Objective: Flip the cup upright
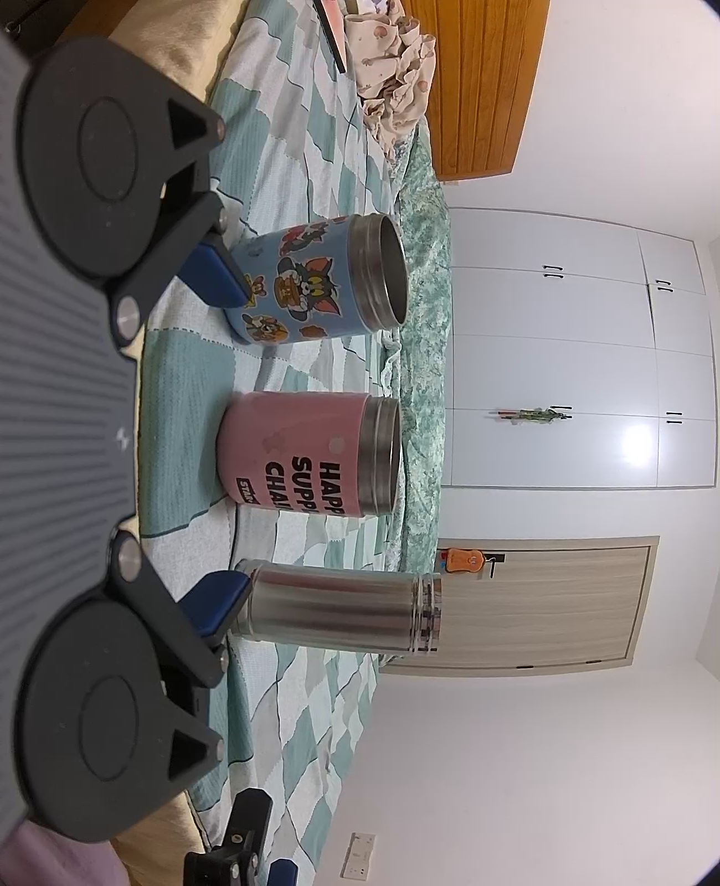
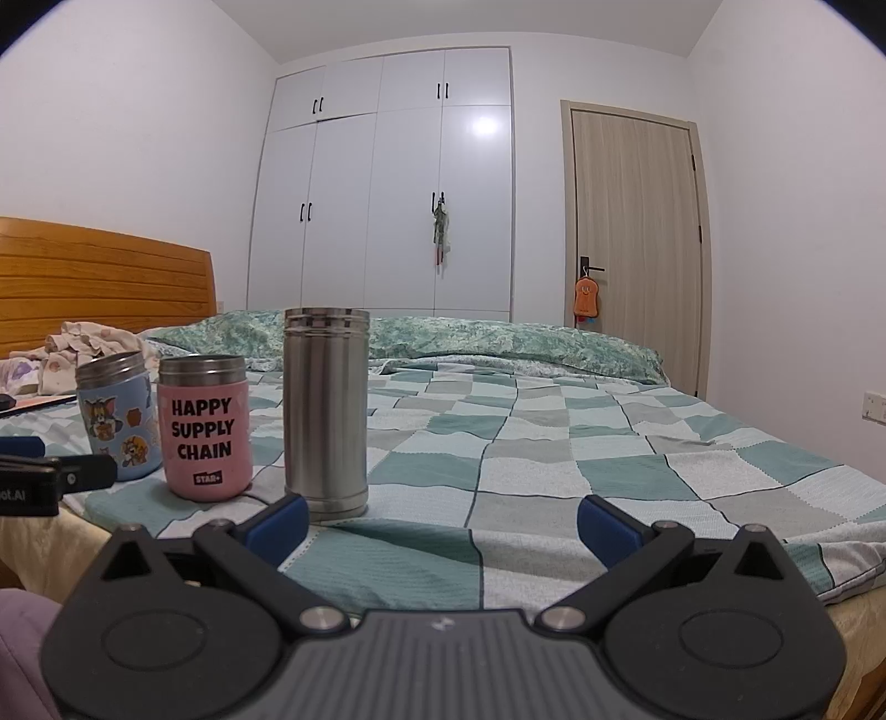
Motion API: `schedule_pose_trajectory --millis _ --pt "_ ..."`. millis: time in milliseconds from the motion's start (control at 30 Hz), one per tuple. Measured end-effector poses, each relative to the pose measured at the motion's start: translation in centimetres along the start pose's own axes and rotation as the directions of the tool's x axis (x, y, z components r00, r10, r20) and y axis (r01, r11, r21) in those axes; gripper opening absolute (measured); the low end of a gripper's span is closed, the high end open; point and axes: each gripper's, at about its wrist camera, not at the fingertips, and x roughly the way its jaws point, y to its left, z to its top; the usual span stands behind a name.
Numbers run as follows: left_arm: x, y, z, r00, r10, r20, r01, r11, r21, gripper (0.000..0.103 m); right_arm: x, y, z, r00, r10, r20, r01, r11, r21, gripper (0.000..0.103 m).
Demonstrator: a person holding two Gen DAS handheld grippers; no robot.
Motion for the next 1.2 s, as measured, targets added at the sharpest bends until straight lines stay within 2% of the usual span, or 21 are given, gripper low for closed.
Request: schedule_pose_trajectory --millis 1200 --pt "-0.15 -0.05 0.04 1.0 -0.004 0.01 0.004 1.0 0.003 0.103 0.02 0.02 -0.02 1.0 0.0 0.0 0.0 1.0 0.0 0.103"
